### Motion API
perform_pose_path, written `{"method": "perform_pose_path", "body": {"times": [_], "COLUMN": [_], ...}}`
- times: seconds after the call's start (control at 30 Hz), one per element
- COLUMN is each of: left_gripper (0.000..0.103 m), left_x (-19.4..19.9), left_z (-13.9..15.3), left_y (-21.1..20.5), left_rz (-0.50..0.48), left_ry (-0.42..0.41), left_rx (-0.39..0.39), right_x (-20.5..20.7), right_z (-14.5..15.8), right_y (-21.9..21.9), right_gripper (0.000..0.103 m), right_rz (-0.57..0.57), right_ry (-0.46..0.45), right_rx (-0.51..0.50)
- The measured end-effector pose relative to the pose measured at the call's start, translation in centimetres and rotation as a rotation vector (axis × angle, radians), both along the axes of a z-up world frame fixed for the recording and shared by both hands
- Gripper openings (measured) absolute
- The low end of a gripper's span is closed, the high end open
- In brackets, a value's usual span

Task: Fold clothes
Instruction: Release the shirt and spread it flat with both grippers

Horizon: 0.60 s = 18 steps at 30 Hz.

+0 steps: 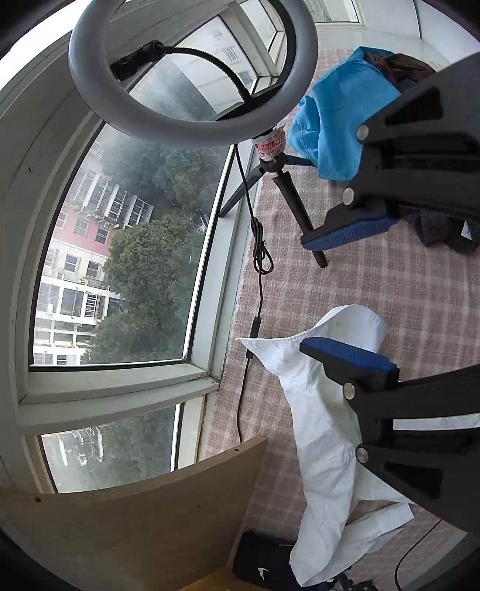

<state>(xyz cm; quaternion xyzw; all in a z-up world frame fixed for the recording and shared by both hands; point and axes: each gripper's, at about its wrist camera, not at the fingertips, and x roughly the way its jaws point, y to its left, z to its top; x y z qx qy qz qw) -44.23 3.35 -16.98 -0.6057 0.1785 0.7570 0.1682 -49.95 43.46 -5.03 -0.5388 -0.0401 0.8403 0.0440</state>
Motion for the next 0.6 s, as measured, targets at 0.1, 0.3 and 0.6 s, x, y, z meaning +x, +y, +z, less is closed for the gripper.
{"method": "perform_pose_path", "body": {"times": [0.1, 0.3, 0.6], "left_gripper": [0.033, 0.048, 0.008], "left_x": [1.1, 0.7, 0.3], "left_z": [-1.9, -6.2, -7.7], "left_y": [0.9, 3.3, 3.8], "left_rz": [0.095, 0.266, 0.269], "left_ry": [-0.050, -0.120, -0.109], "left_rx": [0.070, 0.103, 0.066], "right_x": [3.8, 8.8, 7.2], "right_z": [-1.6, -8.4, -15.8], "right_y": [-2.6, -6.3, -4.6], "right_gripper": [0.053, 0.053, 0.053], "right_rz": [0.080, 0.148, 0.038], "right_ry": [0.002, -0.086, -0.150], "right_rx": [-0.090, -0.247, -0.323]}}
